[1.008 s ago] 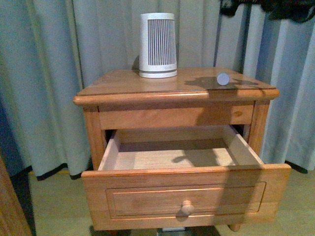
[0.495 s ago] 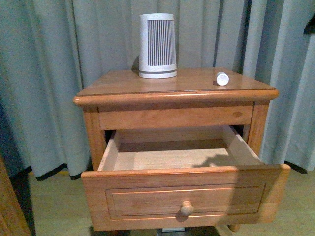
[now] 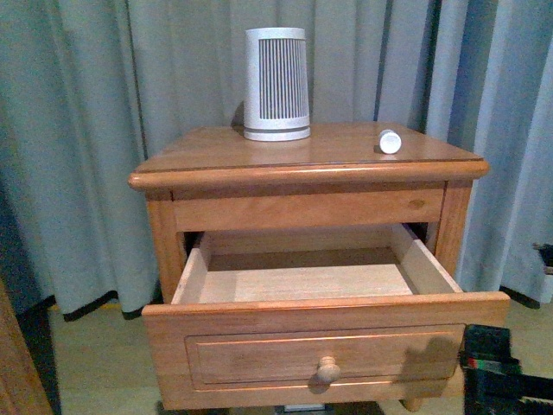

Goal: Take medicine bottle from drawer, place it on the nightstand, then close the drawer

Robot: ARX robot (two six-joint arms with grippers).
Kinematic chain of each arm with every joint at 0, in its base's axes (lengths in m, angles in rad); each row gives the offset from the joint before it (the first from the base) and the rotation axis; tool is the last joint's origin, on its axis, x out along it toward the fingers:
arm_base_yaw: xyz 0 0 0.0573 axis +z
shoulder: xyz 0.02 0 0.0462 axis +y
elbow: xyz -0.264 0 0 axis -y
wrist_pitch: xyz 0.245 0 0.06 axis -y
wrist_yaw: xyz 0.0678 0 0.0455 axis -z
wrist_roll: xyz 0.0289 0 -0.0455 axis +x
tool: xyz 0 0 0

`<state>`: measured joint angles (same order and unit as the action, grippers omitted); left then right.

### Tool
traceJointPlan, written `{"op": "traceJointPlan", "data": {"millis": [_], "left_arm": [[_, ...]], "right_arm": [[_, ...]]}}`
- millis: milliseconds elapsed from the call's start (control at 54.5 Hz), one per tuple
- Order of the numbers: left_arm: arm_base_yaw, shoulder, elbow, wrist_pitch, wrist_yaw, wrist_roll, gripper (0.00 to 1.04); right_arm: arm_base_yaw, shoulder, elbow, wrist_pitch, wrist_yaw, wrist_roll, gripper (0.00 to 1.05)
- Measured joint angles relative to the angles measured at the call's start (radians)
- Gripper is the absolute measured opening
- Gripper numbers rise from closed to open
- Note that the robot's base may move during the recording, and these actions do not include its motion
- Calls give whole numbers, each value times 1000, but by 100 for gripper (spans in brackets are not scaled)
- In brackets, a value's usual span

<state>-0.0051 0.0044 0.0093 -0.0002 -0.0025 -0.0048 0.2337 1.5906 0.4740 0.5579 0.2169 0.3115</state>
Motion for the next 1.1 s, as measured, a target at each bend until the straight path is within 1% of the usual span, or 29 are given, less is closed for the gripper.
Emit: {"op": "traceJointPlan", "data": {"millis": [73, 165, 183, 257, 440, 605, 697, 788, 898, 972, 1100], "left_arm": [[0, 0, 0, 0, 0, 0, 98], [0, 0, 0, 0, 0, 0, 98], [0, 0, 0, 0, 0, 0, 98], [0, 0, 0, 0, 0, 0, 98], [0, 0, 0, 0, 0, 0, 98], [0, 0, 0, 0, 0, 0, 98], [0, 0, 0, 0, 0, 0, 98], [0, 0, 0, 0, 0, 0, 98], [0, 0, 0, 0, 0, 0, 98], [0, 0, 0, 0, 0, 0, 98], [0, 0, 0, 0, 0, 0, 98]], "right_arm": [[4, 167, 96, 126, 13, -24, 98], [4, 279, 191, 181, 24, -49, 98], [3, 305, 215, 190, 14, -62, 98], [2, 394, 306, 180, 1, -76, 98], [-34, 571, 616, 22, 8, -121, 98], [-87, 684, 908, -147, 58, -165, 98], [-104, 716, 1015, -220, 53, -183, 98], [-100, 718, 1023, -238, 48, -188, 98], [-81, 700, 990, -200, 26, -183, 98], [-61, 648, 922, -182, 26, -175, 98], [-35, 472, 734, -161, 33, -126, 98]]}}
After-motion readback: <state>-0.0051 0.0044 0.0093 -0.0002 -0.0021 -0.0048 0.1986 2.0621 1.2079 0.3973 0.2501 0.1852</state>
